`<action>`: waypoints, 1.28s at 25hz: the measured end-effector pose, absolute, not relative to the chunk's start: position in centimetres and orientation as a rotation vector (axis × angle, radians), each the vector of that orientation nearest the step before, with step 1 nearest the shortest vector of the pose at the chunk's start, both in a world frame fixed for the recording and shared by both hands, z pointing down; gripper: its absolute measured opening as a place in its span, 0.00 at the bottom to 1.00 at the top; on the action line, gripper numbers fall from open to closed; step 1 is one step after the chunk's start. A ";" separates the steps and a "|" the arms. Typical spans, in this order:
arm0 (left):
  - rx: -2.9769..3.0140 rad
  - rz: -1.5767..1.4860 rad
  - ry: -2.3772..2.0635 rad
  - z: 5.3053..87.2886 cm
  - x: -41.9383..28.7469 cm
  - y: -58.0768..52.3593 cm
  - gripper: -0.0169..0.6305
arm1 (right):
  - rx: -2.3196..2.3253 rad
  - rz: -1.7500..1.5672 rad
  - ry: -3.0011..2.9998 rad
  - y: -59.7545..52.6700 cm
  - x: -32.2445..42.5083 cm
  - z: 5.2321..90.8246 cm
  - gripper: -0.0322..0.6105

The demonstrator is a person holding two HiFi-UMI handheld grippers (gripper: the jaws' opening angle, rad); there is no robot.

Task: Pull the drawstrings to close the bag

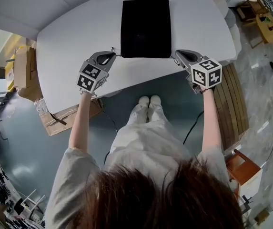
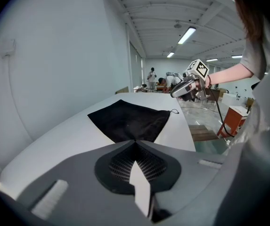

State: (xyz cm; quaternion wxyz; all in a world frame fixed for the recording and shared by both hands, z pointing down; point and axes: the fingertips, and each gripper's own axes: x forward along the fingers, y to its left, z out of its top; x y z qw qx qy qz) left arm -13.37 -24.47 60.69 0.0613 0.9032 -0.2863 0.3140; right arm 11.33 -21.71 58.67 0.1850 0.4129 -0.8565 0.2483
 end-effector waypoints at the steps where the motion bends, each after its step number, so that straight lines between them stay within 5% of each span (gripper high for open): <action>1: 2.737 0.964 -0.852 60.9 -13.3 -24.4 0.01 | 1.152 0.716 -2.405 -21.5 11.3 59.0 0.07; 12: 2.774 1.121 -0.721 62.9 -13.1 -24.9 0.01 | 1.164 0.780 -2.309 -21.1 11.9 62.1 0.22; 16: 2.792 1.183 -0.685 63.9 -13.3 -25.4 0.21 | 1.120 0.740 -2.255 -21.0 11.2 63.6 0.27; 23: 2.849 1.337 -0.488 66.1 -12.6 -25.1 0.33 | 1.089 0.731 -2.202 -20.9 11.0 64.7 0.32; 32: 2.871 1.431 -0.304 67.1 -12.9 -25.5 0.35 | 1.070 0.735 -2.153 -20.7 10.7 65.9 0.32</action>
